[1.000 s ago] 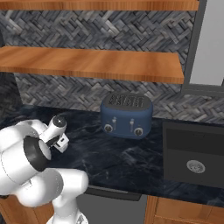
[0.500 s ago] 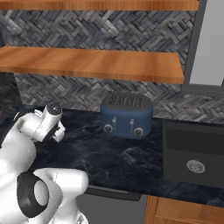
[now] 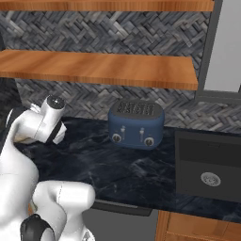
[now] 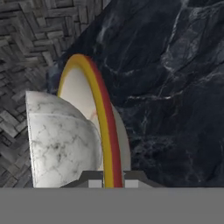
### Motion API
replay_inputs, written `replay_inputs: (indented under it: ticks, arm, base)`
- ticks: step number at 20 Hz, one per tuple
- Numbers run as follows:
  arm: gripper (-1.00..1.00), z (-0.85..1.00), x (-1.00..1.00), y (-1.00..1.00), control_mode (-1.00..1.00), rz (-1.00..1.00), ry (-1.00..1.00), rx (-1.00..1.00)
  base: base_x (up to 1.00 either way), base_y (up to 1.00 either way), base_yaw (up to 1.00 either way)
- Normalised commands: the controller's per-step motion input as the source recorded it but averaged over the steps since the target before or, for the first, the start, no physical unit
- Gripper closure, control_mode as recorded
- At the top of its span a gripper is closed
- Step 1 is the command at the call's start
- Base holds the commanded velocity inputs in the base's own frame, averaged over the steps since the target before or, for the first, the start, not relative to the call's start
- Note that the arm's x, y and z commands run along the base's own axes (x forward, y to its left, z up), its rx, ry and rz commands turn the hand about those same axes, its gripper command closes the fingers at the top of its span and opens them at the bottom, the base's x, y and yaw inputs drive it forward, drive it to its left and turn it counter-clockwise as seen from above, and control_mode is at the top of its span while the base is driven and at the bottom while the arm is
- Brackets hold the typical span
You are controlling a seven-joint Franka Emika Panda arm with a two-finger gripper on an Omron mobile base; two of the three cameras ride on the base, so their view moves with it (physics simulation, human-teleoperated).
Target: Pick up the bowls on the counter and stack them on top of one another in the open cabinet. Place the smaller bowl on top of the larger bowl.
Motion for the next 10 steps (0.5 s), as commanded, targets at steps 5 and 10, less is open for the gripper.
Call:
replay_inputs:
  ticks: [5,10]
  arm:
    - [1.00,0.82,-0.59,-0.28,-1.00,0.00,0.00,0.06]
    - [1.00,0.84,-0.56,-0.32,-1.00,0.00,0.00,0.01]
  base:
    - [0.00,0.00,0.00]
    - [0.00,0.00,0.00]
